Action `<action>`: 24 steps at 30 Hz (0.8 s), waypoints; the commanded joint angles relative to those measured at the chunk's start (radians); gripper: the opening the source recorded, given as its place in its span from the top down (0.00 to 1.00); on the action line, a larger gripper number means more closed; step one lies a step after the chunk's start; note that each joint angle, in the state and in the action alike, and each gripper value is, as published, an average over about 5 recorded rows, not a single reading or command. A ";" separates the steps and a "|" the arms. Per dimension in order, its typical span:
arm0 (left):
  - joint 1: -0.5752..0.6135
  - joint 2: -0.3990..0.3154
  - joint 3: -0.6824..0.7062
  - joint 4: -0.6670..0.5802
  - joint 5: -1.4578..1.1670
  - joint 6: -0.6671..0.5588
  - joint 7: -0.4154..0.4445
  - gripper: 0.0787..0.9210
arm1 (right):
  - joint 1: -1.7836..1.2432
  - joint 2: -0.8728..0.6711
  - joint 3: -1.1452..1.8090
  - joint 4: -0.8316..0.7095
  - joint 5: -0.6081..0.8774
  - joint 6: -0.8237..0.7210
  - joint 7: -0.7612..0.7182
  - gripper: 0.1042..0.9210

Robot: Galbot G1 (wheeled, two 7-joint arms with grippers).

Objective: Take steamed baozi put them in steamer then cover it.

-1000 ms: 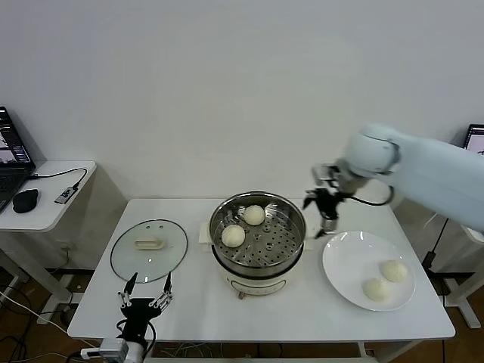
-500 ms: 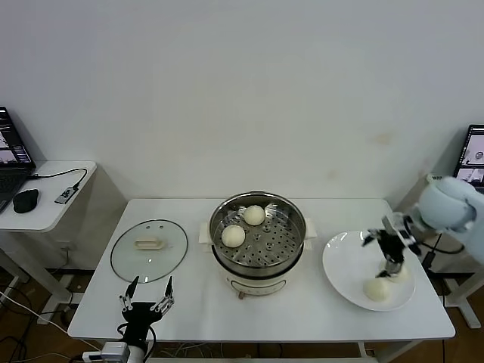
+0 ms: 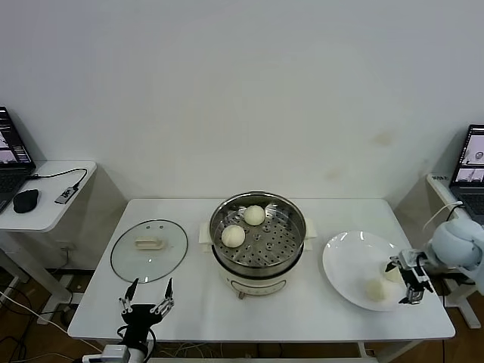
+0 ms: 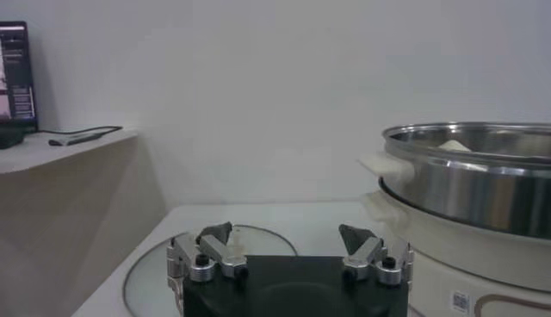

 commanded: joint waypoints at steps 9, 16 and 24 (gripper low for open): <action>0.000 -0.003 -0.007 0.005 0.000 -0.002 0.000 0.12 | -0.115 0.113 0.080 -0.094 -0.095 -0.001 0.066 0.12; -0.002 -0.004 -0.008 0.008 0.001 -0.003 0.000 0.12 | -0.107 0.143 0.074 -0.136 -0.109 -0.010 0.081 0.18; -0.004 -0.005 -0.008 0.011 0.001 -0.003 0.000 0.12 | -0.102 0.163 0.069 -0.147 -0.100 -0.026 0.075 0.25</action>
